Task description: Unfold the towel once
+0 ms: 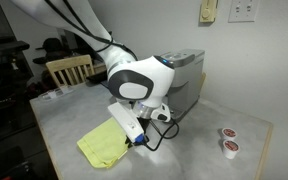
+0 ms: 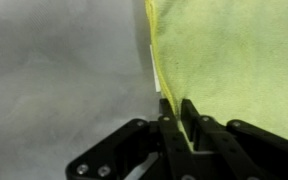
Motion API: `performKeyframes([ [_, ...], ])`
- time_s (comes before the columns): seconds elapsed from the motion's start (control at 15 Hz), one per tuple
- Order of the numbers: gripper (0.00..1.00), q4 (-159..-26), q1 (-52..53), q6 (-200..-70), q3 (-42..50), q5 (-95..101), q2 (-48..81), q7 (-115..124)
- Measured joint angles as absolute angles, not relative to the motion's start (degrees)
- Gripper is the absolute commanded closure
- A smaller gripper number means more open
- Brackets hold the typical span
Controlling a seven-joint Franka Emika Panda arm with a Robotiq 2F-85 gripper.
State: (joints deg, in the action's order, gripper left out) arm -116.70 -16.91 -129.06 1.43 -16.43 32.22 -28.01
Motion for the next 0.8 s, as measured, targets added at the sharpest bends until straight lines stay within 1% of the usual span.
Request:
performKeyframes([
  [0.8, 0.99, -115.5, -16.7, -129.1, 1.4, -14.7, 31.8, -27.5],
])
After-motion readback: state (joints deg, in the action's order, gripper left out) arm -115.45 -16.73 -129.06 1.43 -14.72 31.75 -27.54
